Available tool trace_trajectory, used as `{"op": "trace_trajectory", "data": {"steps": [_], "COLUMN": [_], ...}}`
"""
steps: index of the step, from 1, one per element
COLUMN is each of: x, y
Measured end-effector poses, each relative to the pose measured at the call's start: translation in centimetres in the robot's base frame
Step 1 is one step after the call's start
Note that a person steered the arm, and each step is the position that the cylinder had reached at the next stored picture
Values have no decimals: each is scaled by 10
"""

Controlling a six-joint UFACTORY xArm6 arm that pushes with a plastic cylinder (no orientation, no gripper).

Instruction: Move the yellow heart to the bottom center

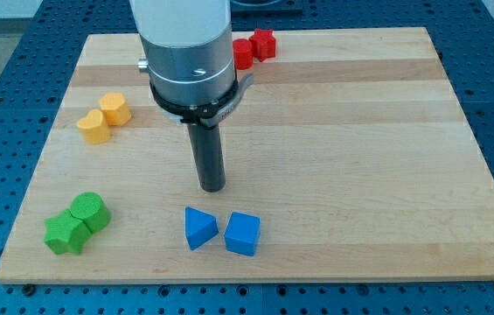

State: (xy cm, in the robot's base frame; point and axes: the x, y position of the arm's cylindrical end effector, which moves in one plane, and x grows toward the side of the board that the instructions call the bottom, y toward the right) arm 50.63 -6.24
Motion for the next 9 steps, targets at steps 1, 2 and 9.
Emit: {"op": "trace_trajectory", "data": {"steps": [1,2,9], "x": [4,9,112], "y": [-25,-52,117]}}
